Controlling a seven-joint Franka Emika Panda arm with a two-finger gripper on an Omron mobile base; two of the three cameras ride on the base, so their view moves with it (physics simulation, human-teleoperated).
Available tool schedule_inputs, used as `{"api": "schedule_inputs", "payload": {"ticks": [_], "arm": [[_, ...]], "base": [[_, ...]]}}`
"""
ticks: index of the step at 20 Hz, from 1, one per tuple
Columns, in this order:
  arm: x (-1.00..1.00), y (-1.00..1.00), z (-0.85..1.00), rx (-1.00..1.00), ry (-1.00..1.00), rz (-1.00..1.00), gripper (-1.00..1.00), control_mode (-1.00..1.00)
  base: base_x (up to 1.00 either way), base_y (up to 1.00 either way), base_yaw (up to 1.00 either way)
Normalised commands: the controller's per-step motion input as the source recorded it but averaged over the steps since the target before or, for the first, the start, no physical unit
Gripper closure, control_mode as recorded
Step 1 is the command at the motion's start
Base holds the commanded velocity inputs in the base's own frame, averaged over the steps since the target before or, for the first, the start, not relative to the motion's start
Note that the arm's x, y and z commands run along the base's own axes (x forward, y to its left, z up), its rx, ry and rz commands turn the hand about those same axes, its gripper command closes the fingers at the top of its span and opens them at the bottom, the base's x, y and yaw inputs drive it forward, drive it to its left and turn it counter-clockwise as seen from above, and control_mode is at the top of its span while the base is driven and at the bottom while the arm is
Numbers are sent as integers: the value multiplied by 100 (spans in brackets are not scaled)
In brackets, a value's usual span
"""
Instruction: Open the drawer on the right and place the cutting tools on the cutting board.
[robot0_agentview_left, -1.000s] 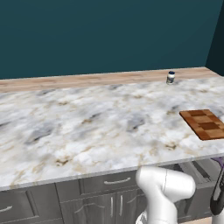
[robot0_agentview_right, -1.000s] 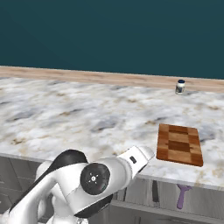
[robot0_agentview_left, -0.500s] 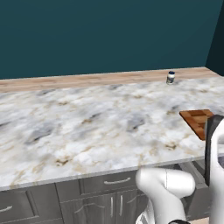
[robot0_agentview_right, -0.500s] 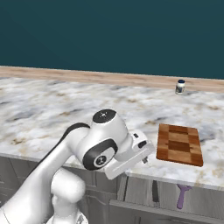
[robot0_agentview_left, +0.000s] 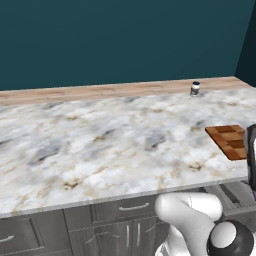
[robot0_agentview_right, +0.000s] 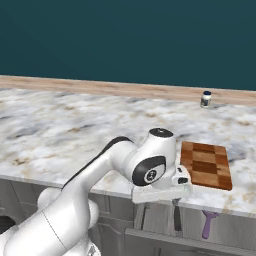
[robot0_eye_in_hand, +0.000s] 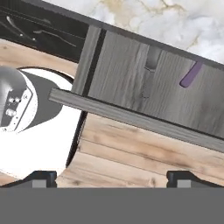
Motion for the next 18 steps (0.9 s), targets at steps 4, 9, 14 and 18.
{"api": "schedule_inputs", "payload": {"ticks": [4, 9, 14, 18], "arm": [[0, 0, -28, 13, -16, -27, -100, -100], [10, 11, -28, -6, -19, -32, -100, -100], [22, 8, -43, -24, -7, -28, -100, -100], [19, 2, -46, -30, -1, -25, -100, -100]], "base": [[0, 0, 0], [0, 0, 0], [0, 0, 0], [0, 0, 0]]}}
